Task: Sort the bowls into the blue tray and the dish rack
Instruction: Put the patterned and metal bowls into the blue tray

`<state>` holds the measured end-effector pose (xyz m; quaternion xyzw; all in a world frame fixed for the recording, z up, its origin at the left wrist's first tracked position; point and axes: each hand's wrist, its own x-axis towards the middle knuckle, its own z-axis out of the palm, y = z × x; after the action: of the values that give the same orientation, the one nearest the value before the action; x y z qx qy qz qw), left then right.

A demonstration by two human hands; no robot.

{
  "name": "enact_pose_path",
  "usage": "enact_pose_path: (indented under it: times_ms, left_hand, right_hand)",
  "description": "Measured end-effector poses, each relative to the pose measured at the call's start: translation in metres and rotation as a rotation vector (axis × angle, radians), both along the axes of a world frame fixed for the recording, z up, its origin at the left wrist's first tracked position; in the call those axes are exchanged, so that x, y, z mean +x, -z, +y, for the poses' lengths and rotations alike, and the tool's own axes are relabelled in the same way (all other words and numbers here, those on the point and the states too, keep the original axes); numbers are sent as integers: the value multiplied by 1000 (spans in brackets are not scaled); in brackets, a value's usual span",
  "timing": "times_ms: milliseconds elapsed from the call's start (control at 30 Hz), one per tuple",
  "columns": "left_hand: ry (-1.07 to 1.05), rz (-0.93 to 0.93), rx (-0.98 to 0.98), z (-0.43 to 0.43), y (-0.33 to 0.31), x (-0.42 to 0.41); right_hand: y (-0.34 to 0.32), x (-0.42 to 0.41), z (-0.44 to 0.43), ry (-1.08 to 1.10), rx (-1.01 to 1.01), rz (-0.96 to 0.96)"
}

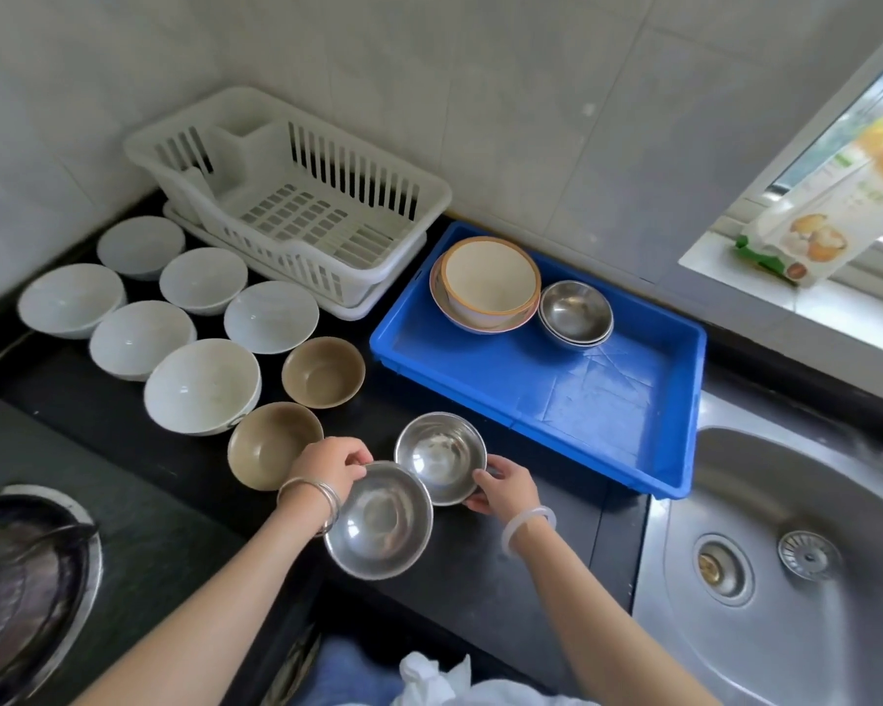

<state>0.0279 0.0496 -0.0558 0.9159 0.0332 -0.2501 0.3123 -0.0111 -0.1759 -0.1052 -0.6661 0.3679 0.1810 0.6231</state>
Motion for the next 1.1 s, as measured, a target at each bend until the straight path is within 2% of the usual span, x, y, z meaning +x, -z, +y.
enact_pose_path:
  times_ms: [200, 533, 833, 933, 1100]
  left_hand:
    - [-41, -73, -88, -22, -16, 13]
    - [-116, -30, -53, -50, -2, 11]
    - [-159, 30, -55, -55, 8, 14]
    - [-194, 100, -94, -51, 14, 14]
    - [-348, 351, -351, -50, 20, 13]
  right_hand:
    - [-4, -16, -6, -76, -36, 12]
    - [-11, -27, -10, 6, 26, -5]
    - [-6, -20, -7, -76, -1, -48]
    - [-5, -17, -7, -82, -1, -39]
    - [-10, -13, -7, -73, 17, -36]
